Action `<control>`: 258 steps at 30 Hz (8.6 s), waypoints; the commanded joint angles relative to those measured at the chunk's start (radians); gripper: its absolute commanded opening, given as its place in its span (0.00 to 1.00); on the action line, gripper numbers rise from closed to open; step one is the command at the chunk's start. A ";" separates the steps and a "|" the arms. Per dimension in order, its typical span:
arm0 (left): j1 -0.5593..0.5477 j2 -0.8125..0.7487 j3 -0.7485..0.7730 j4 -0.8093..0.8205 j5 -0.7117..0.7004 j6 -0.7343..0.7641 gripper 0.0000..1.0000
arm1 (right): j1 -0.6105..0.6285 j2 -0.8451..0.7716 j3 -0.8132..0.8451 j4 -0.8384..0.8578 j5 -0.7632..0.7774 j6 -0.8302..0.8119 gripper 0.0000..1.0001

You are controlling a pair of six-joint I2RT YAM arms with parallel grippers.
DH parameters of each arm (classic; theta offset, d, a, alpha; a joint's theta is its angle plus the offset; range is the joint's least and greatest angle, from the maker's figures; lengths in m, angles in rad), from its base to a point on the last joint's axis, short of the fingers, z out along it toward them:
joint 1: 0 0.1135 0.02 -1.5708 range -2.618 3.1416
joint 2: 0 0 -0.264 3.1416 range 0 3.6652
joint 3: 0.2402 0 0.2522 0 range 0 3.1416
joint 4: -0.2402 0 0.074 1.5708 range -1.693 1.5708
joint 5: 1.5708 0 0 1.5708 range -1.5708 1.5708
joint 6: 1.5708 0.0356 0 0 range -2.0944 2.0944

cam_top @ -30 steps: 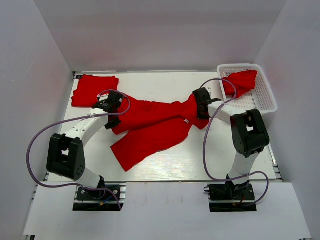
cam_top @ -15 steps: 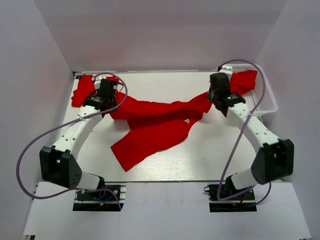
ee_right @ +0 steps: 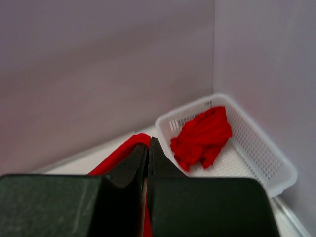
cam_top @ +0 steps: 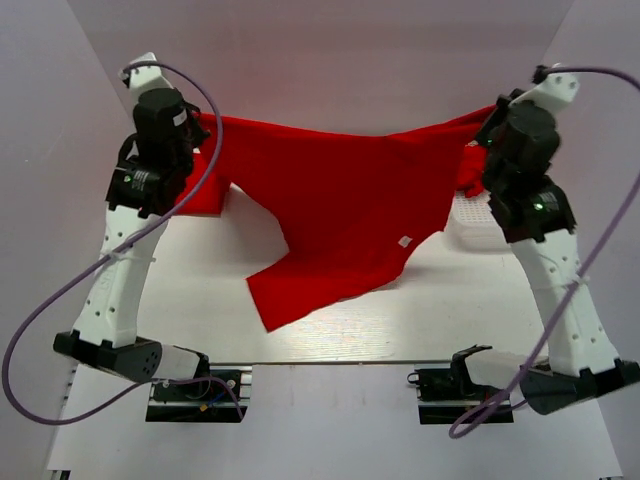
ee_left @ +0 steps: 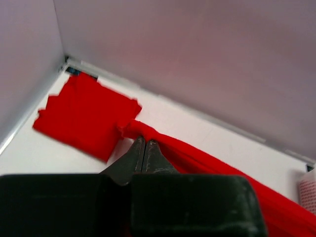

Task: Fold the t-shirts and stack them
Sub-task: Flatten out the tshirt, then fold the flattened tshirt in 1/3 of the way

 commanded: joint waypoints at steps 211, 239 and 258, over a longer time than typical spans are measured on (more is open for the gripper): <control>0.192 0.718 -0.450 0.044 0.321 -0.010 1.00 | 0.008 0.524 -0.339 -0.458 0.013 0.317 0.85; 0.201 0.641 -0.432 0.084 0.399 0.027 1.00 | -0.044 0.323 -0.383 -0.337 -0.271 0.205 0.90; 0.201 0.623 -0.463 0.111 0.408 0.027 1.00 | 0.020 0.545 -0.334 -0.081 -0.767 0.062 0.90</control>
